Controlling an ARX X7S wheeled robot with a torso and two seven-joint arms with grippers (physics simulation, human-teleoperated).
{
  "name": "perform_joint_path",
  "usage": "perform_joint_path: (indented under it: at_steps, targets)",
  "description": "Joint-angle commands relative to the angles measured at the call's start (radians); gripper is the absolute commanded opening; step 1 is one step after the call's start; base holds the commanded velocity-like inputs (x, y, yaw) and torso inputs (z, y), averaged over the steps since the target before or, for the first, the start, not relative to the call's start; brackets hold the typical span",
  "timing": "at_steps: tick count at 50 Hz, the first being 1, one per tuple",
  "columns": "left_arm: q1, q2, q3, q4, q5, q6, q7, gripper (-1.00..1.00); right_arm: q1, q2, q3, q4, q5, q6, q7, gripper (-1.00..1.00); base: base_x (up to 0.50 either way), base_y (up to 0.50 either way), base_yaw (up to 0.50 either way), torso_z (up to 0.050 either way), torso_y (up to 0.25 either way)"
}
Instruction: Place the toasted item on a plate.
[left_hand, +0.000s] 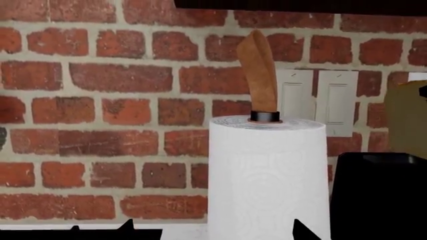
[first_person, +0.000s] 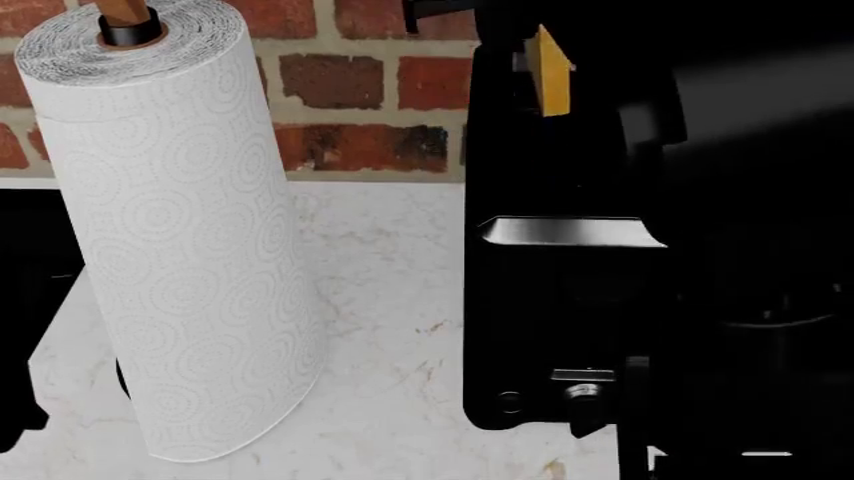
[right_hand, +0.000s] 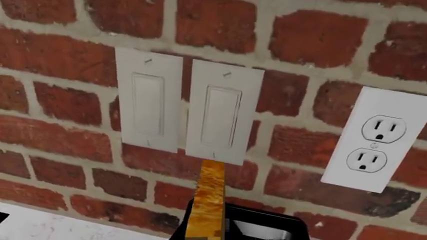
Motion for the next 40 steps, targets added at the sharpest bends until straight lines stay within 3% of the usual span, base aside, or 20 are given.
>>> perform_joint_path:
  at_steps: [1, 5, 7, 10, 12, 20, 30, 40]
  targets:
    - [-0.049, 0.019, -0.001, 0.006, 0.001, -0.038, 0.000, 1.00, -0.002, 0.002, 0.031, -0.179, 0.013, 0.071, 0.014, -1.00, 0.00, 0.00, 0.00, 0.000, 0.000]
    - [-0.044, 0.016, -0.003, 0.007, -0.002, -0.033, 0.000, 1.00, -0.034, 0.008, 0.068, -0.283, 0.032, 0.143, 0.032, -1.00, 0.00, 0.00, 0.00, 0.000, 0.000]
    - [-0.044, 0.014, -0.004, 0.007, -0.003, -0.031, -0.001, 1.00, -0.049, 0.061, 0.081, -0.315, 0.281, 0.152, 0.222, -1.00, 0.00, 0.00, 0.00, 0.000, 0.000]
    - [-0.045, 0.013, -0.001, 0.007, -0.005, -0.030, -0.002, 1.00, -0.062, 0.168, 0.098, -0.344, 0.731, 0.151, 0.629, -1.00, 0.00, 0.00, 0.00, 0.000, 0.000]
    - [-0.048, 0.013, 0.001, 0.009, -0.009, -0.030, -0.007, 1.00, -0.058, 0.202, 0.102, -0.346, 0.992, 0.150, 0.793, -1.00, 0.00, 0.00, 0.00, 0.000, 0.000]
    - [-0.052, 0.009, 0.002, 0.016, -0.024, -0.022, -0.015, 1.00, -0.070, 0.328, 0.070, -0.365, 1.544, 0.108, 1.270, -1.00, 0.00, 0.00, 0.00, 0.000, 0.000]
    - [-0.061, 0.001, 0.002, 0.024, -0.048, -0.015, -0.028, 1.00, -0.057, 0.443, -0.060, -0.478, 1.872, -0.050, 1.525, -1.00, 0.00, 0.00, 0.00, 0.000, 0.000]
    - [-0.073, -0.009, 0.005, 0.032, -0.071, -0.009, -0.044, 1.00, -0.021, 0.642, -0.245, -0.709, 1.993, -0.345, 1.551, -1.00, 0.00, 0.00, 0.00, 0.000, 0.000]
